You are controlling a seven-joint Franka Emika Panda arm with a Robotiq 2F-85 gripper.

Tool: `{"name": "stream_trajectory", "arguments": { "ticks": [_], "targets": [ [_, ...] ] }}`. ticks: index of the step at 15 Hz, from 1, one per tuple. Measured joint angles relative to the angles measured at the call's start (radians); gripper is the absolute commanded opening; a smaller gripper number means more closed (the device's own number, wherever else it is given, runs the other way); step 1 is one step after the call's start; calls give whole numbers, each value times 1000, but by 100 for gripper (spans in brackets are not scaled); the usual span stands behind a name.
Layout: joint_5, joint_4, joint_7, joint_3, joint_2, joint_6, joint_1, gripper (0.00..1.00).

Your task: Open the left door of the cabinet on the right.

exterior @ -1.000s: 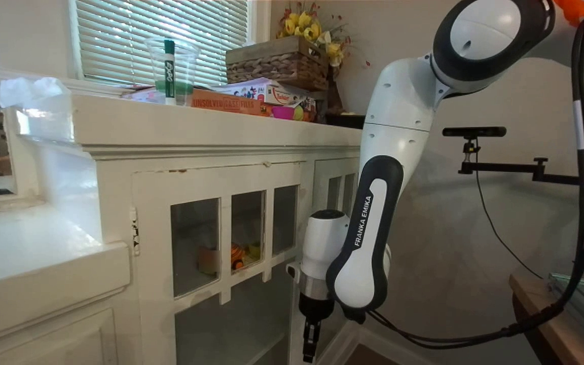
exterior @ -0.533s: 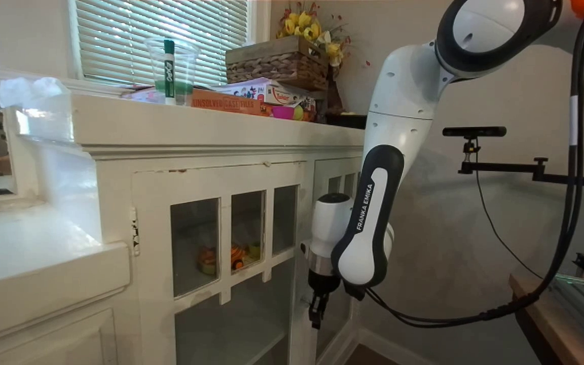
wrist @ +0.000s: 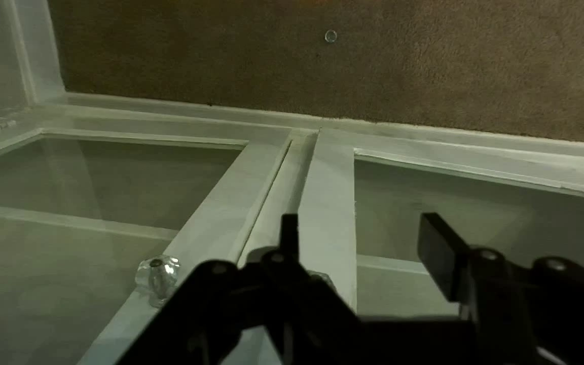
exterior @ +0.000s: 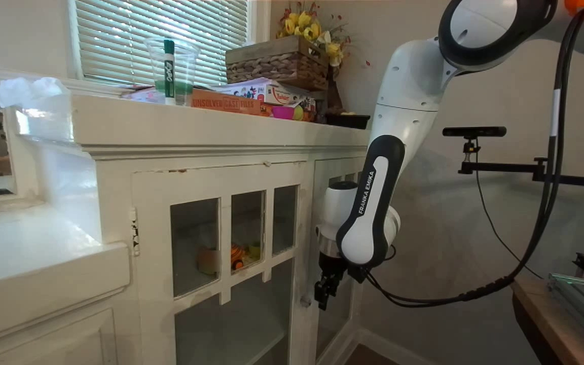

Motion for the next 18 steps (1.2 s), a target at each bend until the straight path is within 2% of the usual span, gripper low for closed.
{"name": "stream_trajectory", "arguments": {
  "ticks": [2, 11, 18],
  "targets": [
    [0, 0, -2, -3, -1, 6, -9, 100],
    [-1, 24, -6, -8, 39, 68, -49, 100],
    [-3, 115, -25, 52, 130, 164, -110, 100]
  ]
}}
